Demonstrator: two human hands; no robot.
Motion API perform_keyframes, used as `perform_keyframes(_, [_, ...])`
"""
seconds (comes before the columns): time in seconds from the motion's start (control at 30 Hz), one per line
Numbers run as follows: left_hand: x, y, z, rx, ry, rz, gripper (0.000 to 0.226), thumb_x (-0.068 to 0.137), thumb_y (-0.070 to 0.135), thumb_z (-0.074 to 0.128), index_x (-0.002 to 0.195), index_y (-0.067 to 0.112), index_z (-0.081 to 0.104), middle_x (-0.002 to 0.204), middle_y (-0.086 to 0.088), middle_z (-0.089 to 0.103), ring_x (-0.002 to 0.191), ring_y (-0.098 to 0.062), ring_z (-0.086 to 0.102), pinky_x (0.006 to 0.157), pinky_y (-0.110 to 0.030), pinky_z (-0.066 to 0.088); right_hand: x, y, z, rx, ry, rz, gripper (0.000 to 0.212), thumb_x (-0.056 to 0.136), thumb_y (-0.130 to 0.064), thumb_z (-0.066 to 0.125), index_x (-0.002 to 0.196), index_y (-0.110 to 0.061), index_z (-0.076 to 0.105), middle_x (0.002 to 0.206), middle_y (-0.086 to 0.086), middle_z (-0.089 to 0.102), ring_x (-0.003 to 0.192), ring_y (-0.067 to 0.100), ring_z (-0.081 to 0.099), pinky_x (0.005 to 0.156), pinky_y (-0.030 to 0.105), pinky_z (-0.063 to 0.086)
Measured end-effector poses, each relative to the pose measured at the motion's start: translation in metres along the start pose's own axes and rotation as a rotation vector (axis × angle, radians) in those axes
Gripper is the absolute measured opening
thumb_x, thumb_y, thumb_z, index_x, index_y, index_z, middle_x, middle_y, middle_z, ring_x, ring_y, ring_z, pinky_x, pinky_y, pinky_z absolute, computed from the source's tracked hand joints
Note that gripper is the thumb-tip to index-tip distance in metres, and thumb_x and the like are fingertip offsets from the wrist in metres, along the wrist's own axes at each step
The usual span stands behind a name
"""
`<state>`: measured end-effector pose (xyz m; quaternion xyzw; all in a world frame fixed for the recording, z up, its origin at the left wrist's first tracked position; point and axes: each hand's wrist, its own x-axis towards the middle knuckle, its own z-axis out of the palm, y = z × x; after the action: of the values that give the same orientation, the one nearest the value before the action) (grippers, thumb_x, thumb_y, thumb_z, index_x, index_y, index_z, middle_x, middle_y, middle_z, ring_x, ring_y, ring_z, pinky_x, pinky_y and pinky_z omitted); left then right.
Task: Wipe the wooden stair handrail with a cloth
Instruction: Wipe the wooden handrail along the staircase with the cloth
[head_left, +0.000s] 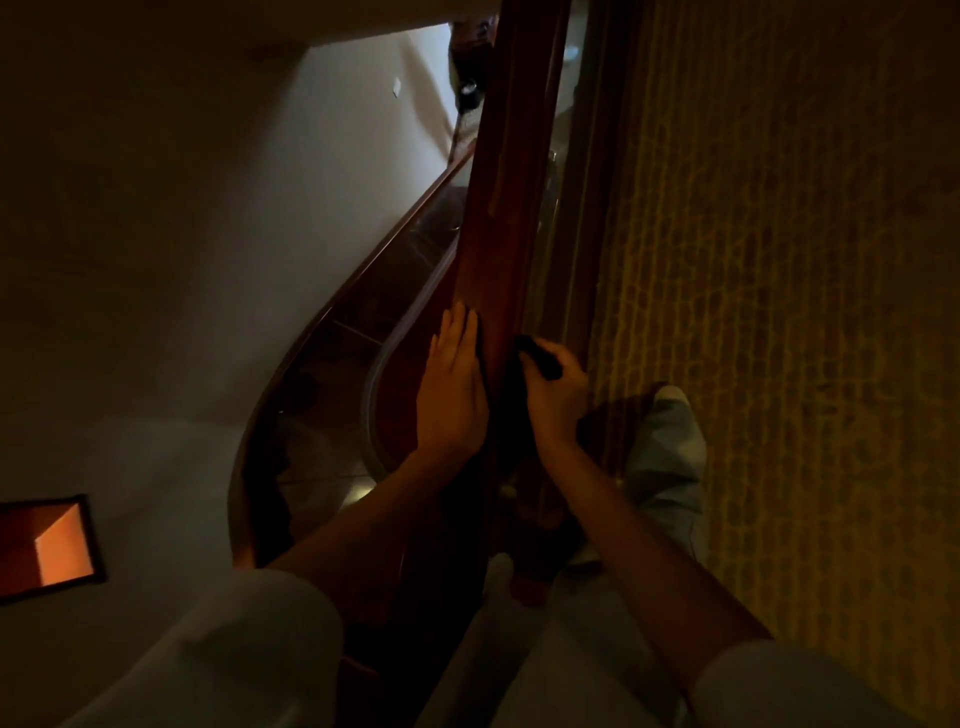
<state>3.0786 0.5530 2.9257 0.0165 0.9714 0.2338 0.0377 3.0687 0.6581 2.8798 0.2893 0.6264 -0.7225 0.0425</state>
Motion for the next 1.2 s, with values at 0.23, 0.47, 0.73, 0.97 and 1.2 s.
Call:
perform_keyframes(0.23, [-0.001, -0.001, 0.004, -0.023, 0.065, 0.001, 0.056, 0.101, 0.015, 0.042, 0.153, 0.006, 0.023, 0.161, -0.01, 0.017, 0.151, -0.023, 0.008, 0.12, -0.051, 0.019, -0.035, 0.03, -0.016, -0.134, -0.078, 0.013, 0.013, 0.086, -0.012, 0.072, 0.097, -0.018, 0.068, 0.104, 0.006, 0.067, 0.099, 0.021, 0.063, 0.086, 0.029, 0.051])
perform_keyframes(0.47, [0.009, 0.004, 0.004, -0.055, 0.06, 0.038, 0.052, 0.101, 0.013, 0.037, 0.151, 0.005, 0.027, 0.16, -0.008, 0.017, 0.15, -0.025, 0.01, 0.122, -0.048, 0.014, 0.015, 0.003, -0.002, -0.174, -0.076, 0.028, 0.015, 0.088, -0.013, 0.069, 0.104, -0.013, 0.068, 0.108, 0.008, 0.068, 0.101, 0.024, 0.063, 0.089, 0.035, 0.05])
perform_keyframes(0.73, [0.107, 0.026, 0.01, -0.01, 0.04, 0.077, 0.058, 0.098, 0.025, 0.022, 0.152, 0.003, 0.023, 0.161, -0.012, 0.014, 0.148, -0.02, 0.001, 0.12, -0.051, 0.018, 0.091, -0.041, 0.018, -0.211, -0.024, -0.084, 0.017, 0.09, -0.02, 0.067, 0.087, -0.035, 0.062, 0.106, 0.001, 0.066, 0.081, -0.004, 0.059, 0.066, 0.008, 0.041])
perform_keyframes(0.97, [0.111, 0.034, 0.018, 0.078, 0.202, -0.31, 0.062, 0.101, 0.03, 0.029, 0.154, 0.002, 0.013, 0.162, -0.017, 0.011, 0.15, -0.028, 0.007, 0.123, -0.045, 0.008, 0.065, -0.027, 0.006, -0.195, -0.116, -0.059, 0.02, 0.084, -0.014, 0.071, 0.086, -0.032, 0.065, 0.089, -0.011, 0.066, 0.088, 0.016, 0.063, 0.079, 0.015, 0.047])
perform_keyframes(1.2, [0.111, 0.043, 0.013, 0.025, 0.21, -0.394, 0.061, 0.101, 0.031, 0.033, 0.154, 0.008, 0.016, 0.154, -0.018, 0.034, 0.138, -0.031, 0.039, 0.11, -0.042, 0.035, 0.196, -0.099, 0.046, -0.249, -0.036, -0.058, 0.016, 0.091, -0.01, 0.062, 0.106, -0.016, 0.064, 0.117, 0.011, 0.062, 0.107, 0.025, 0.06, 0.094, 0.039, 0.05])
